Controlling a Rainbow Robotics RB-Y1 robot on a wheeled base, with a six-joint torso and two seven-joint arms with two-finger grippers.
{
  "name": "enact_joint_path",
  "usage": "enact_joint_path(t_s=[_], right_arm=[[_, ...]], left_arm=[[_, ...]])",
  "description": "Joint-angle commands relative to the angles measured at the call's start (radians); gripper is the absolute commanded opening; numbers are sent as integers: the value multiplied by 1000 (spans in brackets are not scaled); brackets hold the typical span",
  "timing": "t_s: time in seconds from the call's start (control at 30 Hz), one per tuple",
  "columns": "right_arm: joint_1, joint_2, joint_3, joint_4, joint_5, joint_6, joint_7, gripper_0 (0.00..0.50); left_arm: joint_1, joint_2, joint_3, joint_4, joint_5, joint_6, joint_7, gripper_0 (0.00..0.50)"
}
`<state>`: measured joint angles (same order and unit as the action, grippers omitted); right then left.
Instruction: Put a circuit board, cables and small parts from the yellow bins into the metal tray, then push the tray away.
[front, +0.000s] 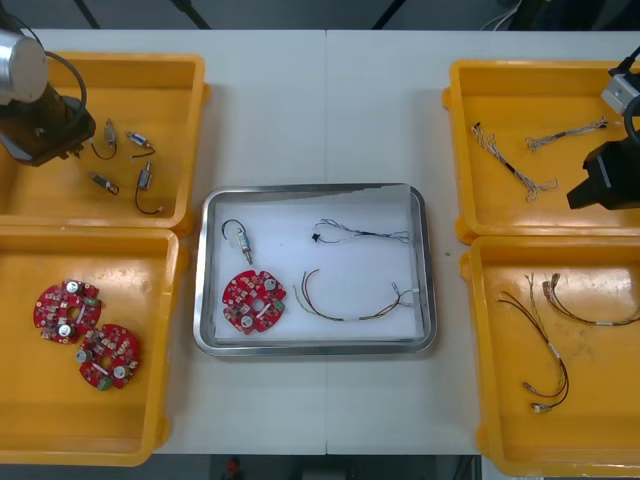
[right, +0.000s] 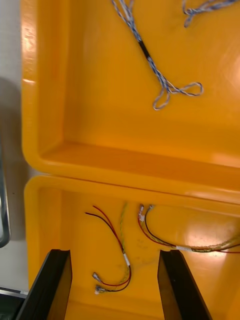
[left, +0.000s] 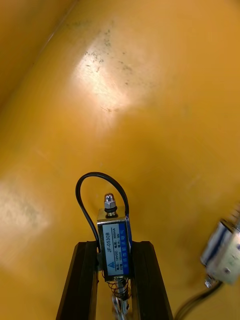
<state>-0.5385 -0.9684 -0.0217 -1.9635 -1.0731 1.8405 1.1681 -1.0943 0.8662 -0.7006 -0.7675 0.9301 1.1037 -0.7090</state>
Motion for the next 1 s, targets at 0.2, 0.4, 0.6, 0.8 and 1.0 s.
enact_joint_path(t_s=[0.2,0.4,0.6,0.8,1.0], right_arm=[[149,-46,-150,-28,21,6,-67,500],[238,-47,-204,-28,22,-40,-64,500],[296,-46,-215,-26,61,-93,-57,500],[301,-44,-210,-26,50,-89,-50,500],[304,-38,-199,-28,39,-89,-45,500]], left_arm=[[-114,148,-16,-151,116,202,-133,0],[-127,200,-16,-253,199,289,-132,0],[-127,231,-7,-383,262,369,-118,0],[-127,229,-3,-535,283,421,-41,0],[-127,208,1,-671,274,461,85,0]])
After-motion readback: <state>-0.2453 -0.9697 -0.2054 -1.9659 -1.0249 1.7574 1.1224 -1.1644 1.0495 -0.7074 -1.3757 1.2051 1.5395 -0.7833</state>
